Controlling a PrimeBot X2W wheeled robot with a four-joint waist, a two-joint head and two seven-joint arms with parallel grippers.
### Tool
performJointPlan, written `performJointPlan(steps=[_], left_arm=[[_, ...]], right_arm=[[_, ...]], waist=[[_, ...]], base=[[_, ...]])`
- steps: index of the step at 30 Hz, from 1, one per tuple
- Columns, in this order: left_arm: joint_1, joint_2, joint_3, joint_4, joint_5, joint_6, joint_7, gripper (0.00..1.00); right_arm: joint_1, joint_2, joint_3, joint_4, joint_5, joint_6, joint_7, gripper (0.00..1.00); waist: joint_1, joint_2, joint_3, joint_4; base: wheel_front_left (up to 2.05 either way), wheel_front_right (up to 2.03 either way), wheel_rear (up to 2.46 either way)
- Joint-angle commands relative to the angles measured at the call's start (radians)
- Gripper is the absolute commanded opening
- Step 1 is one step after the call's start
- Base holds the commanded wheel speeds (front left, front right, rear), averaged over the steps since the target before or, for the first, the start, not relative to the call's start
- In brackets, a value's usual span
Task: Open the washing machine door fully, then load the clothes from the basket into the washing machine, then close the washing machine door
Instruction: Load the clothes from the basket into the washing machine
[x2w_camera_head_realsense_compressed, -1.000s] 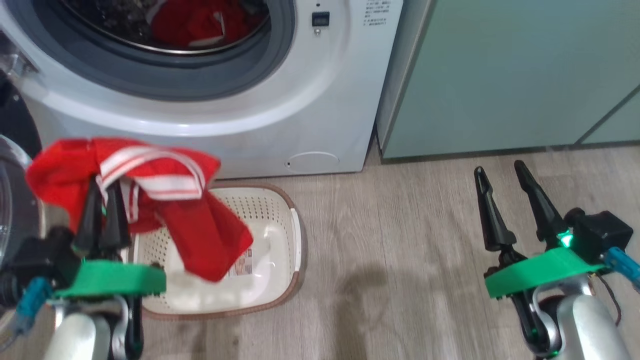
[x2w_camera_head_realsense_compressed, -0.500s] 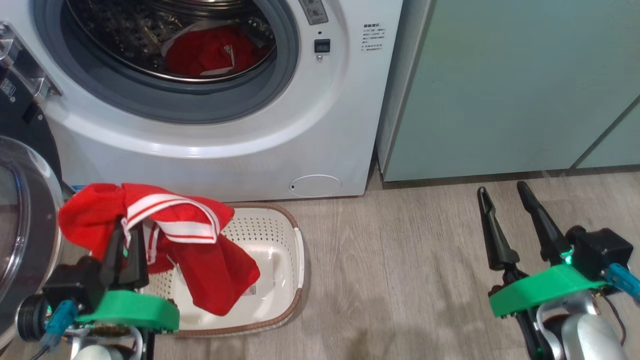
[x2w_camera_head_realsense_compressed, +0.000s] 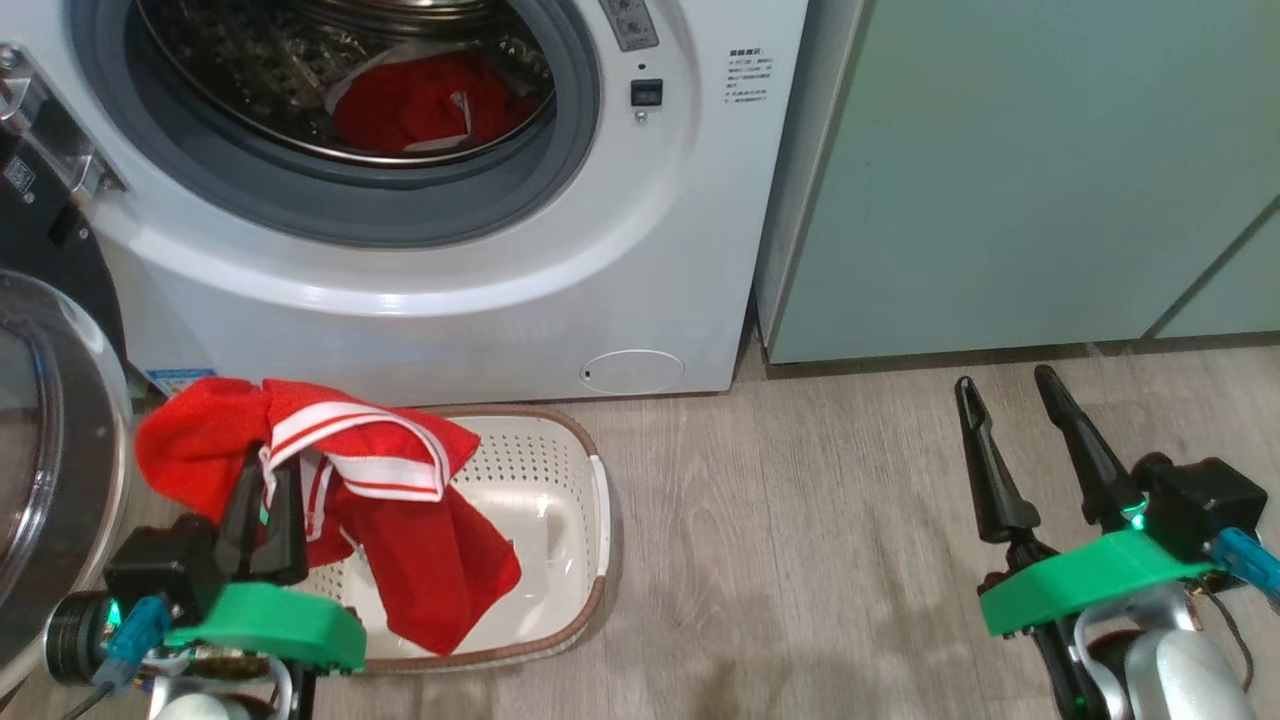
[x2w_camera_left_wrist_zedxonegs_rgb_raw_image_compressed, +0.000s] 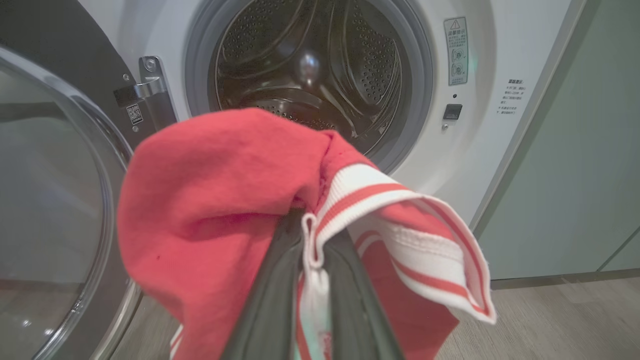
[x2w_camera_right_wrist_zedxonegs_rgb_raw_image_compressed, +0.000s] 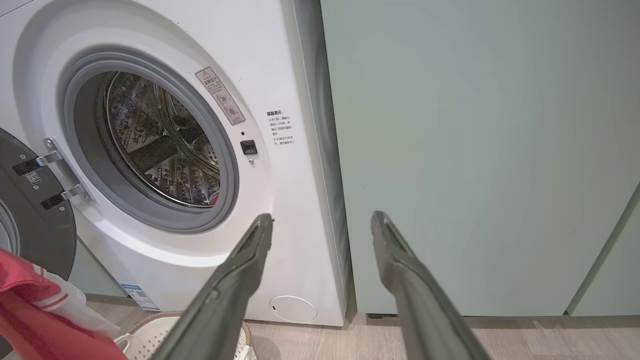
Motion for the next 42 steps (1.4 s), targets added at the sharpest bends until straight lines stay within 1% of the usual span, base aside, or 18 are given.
performJointPlan(steps=[1,21,26,29,33,36,42], left_arm=[[-0.033,0.023,0.034,-0.031,0.005,-0.001,-0.006,0.0],[-0.067,0.029,0.032,-0.015,-0.009,0.003,-0.017,0.0],[-0.106,0.033,0.029,-0.009,-0.01,0.001,-0.012,0.0],[-0.158,0.043,0.029,0.003,-0.015,-0.01,-0.001,0.0],[-0.266,0.054,0.034,0.047,-0.048,-0.045,0.022,0.0],[-0.365,0.075,0.037,0.1,-0.069,-0.077,0.053,0.0],[-0.605,0.123,0.046,0.255,-0.112,-0.133,0.155,0.0]], right_arm=[[-0.016,-0.002,0.022,-0.038,-0.007,0.0,0.0,1.0],[-0.022,-0.002,0.025,-0.047,-0.009,0.0,-0.006,1.0],[-0.028,-0.002,0.026,-0.056,-0.005,0.0,-0.009,1.0],[-0.044,-0.002,0.035,-0.065,-0.003,0.0,-0.013,1.0],[-0.068,-0.002,0.046,-0.073,-0.006,0.0,-0.022,1.0],[-0.087,-0.002,0.051,-0.072,-0.002,0.0,-0.037,1.0],[-0.131,-0.002,0.074,-0.057,0.02,0.0,-0.081,1.0]], waist=[[0.0001,-0.0001,0.005,0.002],[0.0001,-0.0001,0.031,-0.002],[0.0001,-0.0001,0.061,-0.006],[0.0001,-0.0001,0.102,-0.018],[0.0001,-0.0001,0.172,-0.044],[0.0001,-0.0001,0.227,-0.067],[0.0001,-0.0001,0.34,-0.122]], base=[[0.0,0.0,0.0],[0.0,0.0,0.0],[0.0,0.0,0.0],[0.0,0.0,0.0],[0.0,0.0,0.0],[0.0,0.0,0.0],[0.0,0.0,0.0]])
